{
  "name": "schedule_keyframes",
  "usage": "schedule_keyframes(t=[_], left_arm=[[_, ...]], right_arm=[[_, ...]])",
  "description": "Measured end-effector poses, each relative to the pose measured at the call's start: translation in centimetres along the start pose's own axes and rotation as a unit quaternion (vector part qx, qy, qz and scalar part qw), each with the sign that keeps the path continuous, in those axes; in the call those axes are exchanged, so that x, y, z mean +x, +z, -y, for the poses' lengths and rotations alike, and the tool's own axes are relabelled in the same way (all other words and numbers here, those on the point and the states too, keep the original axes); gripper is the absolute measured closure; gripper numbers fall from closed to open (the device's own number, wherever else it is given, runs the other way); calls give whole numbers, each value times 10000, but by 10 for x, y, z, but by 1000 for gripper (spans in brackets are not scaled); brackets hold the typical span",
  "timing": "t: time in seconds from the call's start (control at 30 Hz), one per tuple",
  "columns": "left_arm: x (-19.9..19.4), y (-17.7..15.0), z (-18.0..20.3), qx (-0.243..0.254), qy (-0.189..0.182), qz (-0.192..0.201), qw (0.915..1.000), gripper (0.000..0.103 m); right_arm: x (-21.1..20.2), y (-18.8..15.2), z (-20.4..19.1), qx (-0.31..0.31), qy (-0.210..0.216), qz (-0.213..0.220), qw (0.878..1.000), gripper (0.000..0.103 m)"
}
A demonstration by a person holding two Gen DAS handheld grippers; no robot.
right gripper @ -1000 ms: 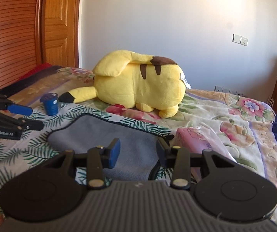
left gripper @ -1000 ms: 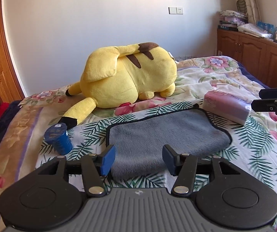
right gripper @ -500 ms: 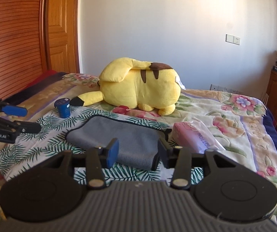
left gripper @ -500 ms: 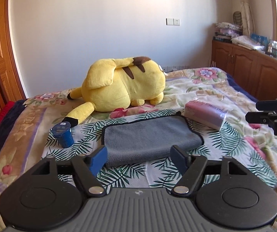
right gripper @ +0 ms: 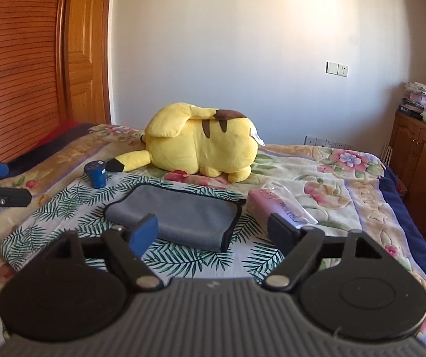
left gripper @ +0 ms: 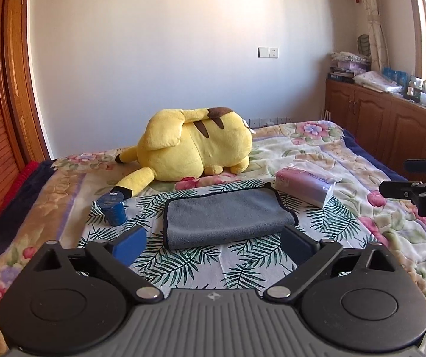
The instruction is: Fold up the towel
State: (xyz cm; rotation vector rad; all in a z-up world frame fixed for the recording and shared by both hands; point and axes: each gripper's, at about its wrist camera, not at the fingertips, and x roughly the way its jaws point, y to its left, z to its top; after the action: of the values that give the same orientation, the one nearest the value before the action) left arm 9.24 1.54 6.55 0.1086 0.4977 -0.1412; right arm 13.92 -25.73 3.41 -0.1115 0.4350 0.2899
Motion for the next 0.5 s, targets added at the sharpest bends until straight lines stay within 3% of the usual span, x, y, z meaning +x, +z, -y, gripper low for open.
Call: schedule_keyframes(t=[0.27, 0.33, 0.5], left_arm=[[-26, -6, 10, 128, -10, 173, 9998, 16], [-31, -9, 12, 121, -17, 185, 9998, 16], [-38, -20, 14, 61, 21, 156, 9999, 16]], right_arm=[[-21, -4, -13, -59, 38, 151, 9999, 12], [-26, -5, -15, -61, 48, 177, 9998, 3], [-37, -15, -22, -61, 65, 228, 9997, 2]])
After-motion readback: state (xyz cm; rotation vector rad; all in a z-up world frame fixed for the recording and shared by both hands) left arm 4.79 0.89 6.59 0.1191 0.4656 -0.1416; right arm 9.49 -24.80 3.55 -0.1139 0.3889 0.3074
